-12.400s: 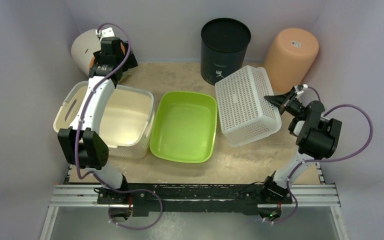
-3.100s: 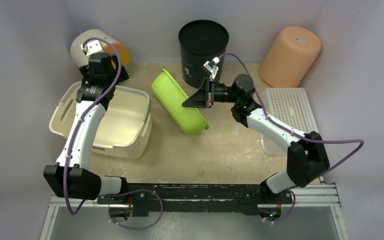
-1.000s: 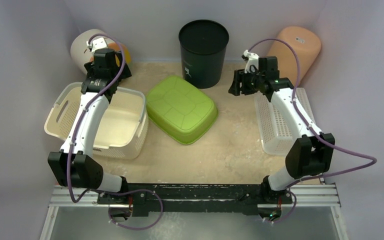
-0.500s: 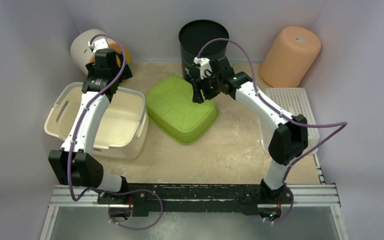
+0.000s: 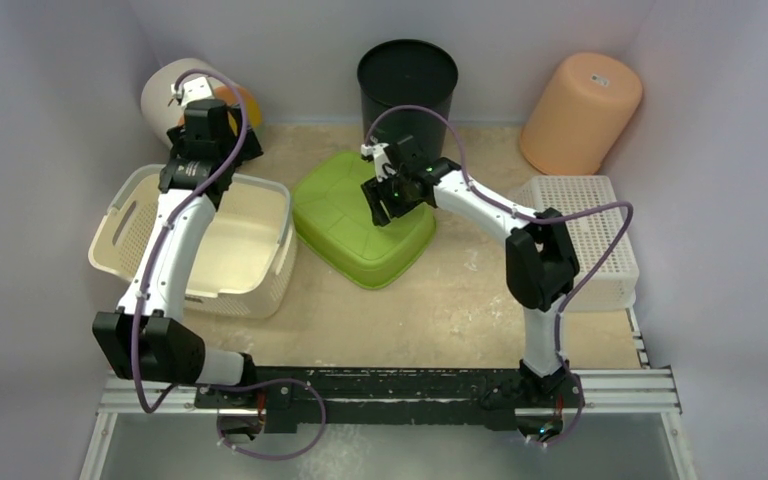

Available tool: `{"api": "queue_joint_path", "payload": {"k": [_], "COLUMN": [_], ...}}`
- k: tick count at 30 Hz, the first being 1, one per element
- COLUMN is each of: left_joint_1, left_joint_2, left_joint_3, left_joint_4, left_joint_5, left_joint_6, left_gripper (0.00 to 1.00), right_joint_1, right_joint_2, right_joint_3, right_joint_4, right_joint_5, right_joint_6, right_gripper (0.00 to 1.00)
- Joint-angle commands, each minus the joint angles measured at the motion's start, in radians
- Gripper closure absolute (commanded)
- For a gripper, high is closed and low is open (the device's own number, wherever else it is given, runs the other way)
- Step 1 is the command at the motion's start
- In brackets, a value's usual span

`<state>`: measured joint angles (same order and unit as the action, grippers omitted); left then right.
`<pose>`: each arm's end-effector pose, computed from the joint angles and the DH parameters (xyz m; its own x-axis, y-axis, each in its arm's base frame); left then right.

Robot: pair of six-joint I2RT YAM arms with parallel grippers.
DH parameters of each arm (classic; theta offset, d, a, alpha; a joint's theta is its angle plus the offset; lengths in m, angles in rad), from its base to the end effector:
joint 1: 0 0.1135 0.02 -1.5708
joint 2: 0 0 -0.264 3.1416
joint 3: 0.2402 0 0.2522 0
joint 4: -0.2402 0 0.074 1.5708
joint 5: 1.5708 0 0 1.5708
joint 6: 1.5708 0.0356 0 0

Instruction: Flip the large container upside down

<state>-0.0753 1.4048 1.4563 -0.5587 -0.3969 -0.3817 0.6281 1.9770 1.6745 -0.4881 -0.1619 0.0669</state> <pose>0.3115 -0.0097 0.3945 -0.3498 -0.3181 -0.8811 -0.4287 0.8907 -0.1514 0.3630 0.2707 0.2627 -0.6187 -0.3678 -0.6942 -0.6317 0.7582 0.1613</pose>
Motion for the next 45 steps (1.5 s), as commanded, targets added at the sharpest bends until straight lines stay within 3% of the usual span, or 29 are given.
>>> {"api": "queue_joint_path", "payload": {"k": [1, 6, 13, 22, 38, 45], "left_joint_1": [-0.005, -0.005, -0.004, -0.005, -0.004, -0.004], "left_joint_2": [-0.052, -0.055, -0.055, -0.054, -0.047, -0.043], "left_joint_3": [-0.018, -0.028, -0.022, -0.022, -0.014, -0.011], "left_joint_4": [0.017, 0.019, 0.013, 0.007, 0.005, 0.006], "left_joint_5": [-0.003, -0.002, -0.006, -0.011, -0.002, -0.003], "left_joint_6": [-0.001, -0.008, -0.002, 0.007, 0.012, 0.015], "left_gripper": [0.11, 0.11, 0.11, 0.11, 0.11, 0.11], "right_joint_1": [-0.005, -0.007, -0.034, -0.241, -0.5, -0.533], "right_joint_2": [-0.027, -0.026, -0.057, -0.192, -0.22, -0.225], "right_joint_3": [-0.019, -0.095, -0.29, -0.531, -0.564, -0.536], "right_joint_4": [0.005, 0.009, 0.063, 0.121, 0.118, 0.107], "right_joint_5": [0.114, 0.228, 0.259, 0.264, 0.322, 0.319], "right_joint_6": [0.018, 0.051, 0.082, 0.061, 0.064, 0.068], "right_gripper": [0.36, 0.35, 0.35, 0.35, 0.34, 0.34]}}
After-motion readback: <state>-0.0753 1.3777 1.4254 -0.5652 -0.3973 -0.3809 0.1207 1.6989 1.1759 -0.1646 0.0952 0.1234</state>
